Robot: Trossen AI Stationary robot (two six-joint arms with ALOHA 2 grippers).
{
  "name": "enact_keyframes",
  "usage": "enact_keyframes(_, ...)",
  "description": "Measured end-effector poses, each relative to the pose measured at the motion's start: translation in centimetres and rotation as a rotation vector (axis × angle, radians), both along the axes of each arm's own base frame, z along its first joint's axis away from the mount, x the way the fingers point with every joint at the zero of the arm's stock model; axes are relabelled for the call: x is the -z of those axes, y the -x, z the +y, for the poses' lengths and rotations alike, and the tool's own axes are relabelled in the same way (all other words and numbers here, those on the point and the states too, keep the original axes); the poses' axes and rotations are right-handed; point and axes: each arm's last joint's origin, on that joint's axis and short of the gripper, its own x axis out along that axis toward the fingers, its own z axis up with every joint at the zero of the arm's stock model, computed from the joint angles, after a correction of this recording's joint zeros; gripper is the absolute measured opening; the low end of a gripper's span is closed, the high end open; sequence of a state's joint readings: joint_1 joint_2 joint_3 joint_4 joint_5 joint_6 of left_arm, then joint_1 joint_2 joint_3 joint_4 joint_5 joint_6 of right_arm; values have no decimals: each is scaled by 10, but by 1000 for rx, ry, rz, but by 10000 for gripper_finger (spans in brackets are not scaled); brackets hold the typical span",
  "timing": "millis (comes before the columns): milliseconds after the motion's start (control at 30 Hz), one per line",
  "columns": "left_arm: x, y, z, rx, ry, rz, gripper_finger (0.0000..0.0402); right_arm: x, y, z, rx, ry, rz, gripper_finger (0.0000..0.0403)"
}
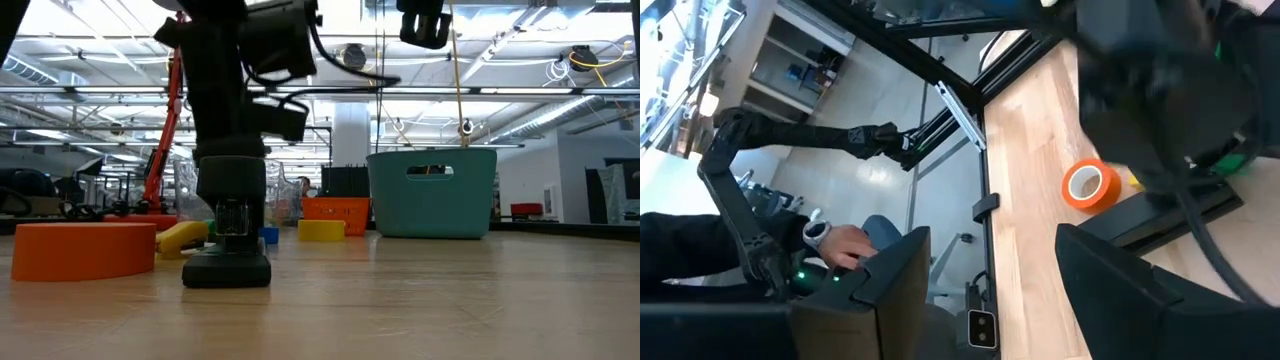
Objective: Pick and place Stapler, Stapler remover, tape
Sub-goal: Put the blue stapler into the transparent bin
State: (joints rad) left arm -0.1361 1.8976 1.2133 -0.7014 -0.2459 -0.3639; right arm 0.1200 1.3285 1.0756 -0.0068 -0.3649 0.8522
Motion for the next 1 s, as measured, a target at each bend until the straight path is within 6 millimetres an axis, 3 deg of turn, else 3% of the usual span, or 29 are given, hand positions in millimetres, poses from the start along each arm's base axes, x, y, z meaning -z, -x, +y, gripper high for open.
enact_keyframes(433, 4, -2, 6, -2, -83, 1, 223, 2, 2, 6, 4, 10, 24, 209)
enact_keyframes(1000, 3, -8, 47, -96, -51, -33, 223, 3, 3, 15, -6, 19, 27, 209)
